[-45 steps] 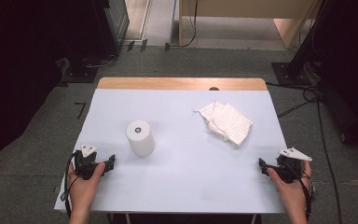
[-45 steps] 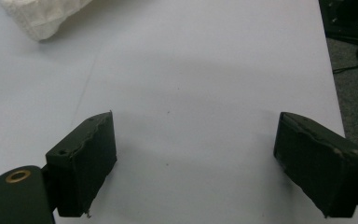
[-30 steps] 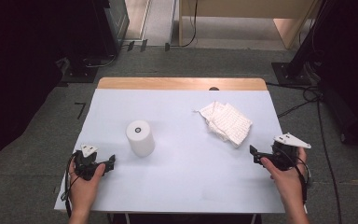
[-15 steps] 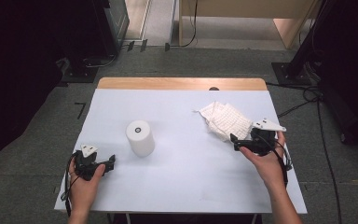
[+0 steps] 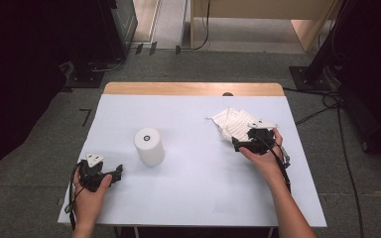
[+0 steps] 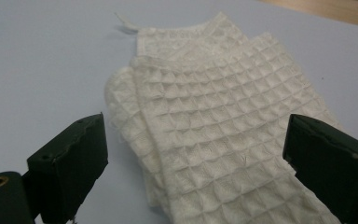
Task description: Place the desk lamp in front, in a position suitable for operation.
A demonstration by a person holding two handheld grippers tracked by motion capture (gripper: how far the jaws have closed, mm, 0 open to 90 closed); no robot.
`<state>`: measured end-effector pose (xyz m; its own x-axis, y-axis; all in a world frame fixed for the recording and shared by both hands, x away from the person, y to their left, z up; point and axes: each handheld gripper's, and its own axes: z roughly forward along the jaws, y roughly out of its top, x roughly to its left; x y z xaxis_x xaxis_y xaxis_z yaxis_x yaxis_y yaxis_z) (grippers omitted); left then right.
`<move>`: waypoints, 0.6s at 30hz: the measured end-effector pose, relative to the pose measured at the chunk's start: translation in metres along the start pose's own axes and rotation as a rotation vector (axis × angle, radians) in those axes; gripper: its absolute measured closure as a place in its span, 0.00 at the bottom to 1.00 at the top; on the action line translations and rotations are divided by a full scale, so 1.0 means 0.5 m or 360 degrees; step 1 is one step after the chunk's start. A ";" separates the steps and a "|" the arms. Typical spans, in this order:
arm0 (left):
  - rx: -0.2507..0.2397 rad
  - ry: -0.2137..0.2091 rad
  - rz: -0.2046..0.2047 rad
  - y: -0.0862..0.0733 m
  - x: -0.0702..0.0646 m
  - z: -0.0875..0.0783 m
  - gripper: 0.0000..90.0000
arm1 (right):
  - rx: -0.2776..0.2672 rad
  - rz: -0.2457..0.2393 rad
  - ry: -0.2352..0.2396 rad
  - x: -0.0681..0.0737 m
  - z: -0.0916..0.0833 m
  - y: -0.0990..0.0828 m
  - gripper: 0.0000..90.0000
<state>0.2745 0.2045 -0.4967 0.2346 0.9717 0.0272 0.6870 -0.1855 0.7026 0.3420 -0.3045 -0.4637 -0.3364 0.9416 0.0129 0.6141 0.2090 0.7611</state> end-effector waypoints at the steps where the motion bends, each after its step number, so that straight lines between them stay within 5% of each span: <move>1: 0.0000 0.0000 0.0000 0.000 0.000 0.000 0.13 | 0.0009 0.0002 -0.0032 0.001 0.014 -0.001 0.14; 15: -0.0006 0.0000 0.0000 0.000 -0.001 0.000 0.13 | 0.0111 -0.0008 -0.0079 0.003 0.068 -0.028 0.24; 17: -0.0005 0.0000 0.0001 0.000 -0.001 0.000 0.13 | 0.0115 0.0009 -0.0076 0.000 0.066 -0.028 0.33; 18: -0.0005 0.0000 0.0000 0.000 -0.001 0.000 0.13 | 0.0104 -0.0009 -0.0088 -0.001 0.063 -0.029 0.46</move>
<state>0.2742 0.2042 -0.4966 0.2348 0.9717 0.0271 0.6848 -0.1851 0.7048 0.3559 -0.2995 -0.4950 -0.3011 0.9532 -0.0286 0.6580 0.2294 0.7172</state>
